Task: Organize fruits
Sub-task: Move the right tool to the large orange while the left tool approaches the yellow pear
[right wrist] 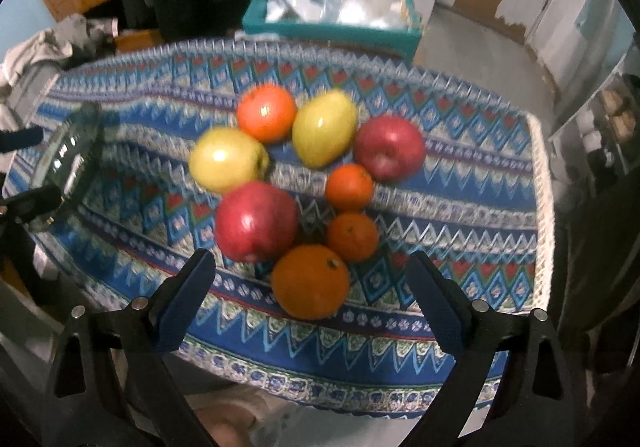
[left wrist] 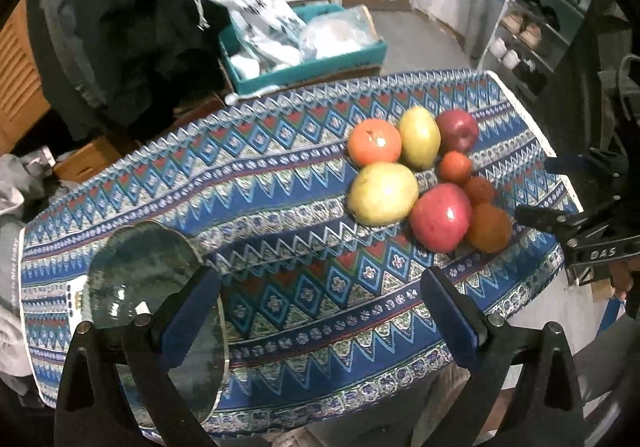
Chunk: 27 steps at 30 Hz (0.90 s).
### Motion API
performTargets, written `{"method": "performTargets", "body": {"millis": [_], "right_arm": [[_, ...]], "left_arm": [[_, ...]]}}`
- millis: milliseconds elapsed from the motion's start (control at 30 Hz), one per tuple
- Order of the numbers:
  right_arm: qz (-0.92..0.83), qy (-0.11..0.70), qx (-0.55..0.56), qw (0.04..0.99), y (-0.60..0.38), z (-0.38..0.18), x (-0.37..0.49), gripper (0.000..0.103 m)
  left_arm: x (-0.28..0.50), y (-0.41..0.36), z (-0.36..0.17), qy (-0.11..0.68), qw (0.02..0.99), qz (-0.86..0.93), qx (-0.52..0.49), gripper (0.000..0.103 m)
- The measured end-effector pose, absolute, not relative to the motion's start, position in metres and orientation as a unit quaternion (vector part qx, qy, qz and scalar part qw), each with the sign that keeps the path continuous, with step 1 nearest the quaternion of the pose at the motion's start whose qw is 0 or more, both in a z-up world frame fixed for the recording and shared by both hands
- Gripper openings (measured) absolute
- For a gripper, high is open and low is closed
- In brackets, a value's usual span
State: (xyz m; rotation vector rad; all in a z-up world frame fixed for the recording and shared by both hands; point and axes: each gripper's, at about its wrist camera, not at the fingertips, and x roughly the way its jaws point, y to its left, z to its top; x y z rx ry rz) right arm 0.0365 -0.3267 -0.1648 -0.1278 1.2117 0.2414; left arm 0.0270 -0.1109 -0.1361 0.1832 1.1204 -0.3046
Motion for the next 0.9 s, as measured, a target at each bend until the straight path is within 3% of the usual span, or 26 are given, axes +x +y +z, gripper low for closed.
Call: {"method": "performTargets", "body": {"millis": [467,667,767,900], "right_arm": [[0.108,0.622,-0.095,0.77,-0.323,-0.23,0.05,0.095],[0.122,0.64,-0.092,0.753,-0.321,-0.255,0.055,0.078],[0.136,0.643,-0.082,0.749,-0.32,-0.26,0.056,0.065],[0.134,0.645,-0.072,0.749,-0.326,-0.264,0.058,0.064]], "left_arm": [[0.042,-0.124,-0.185,0.57,0.804,-0.145,0.091,0.101],[0.049,-0.125,-0.199,0.581,0.796,-0.142,0.091,0.101],[0.053,-0.125,-0.2,0.585,0.794,-0.143,0.078,0.101],[0.061,-0.131,-0.194,0.583,0.797,-0.147,0.062,0.101]]}}
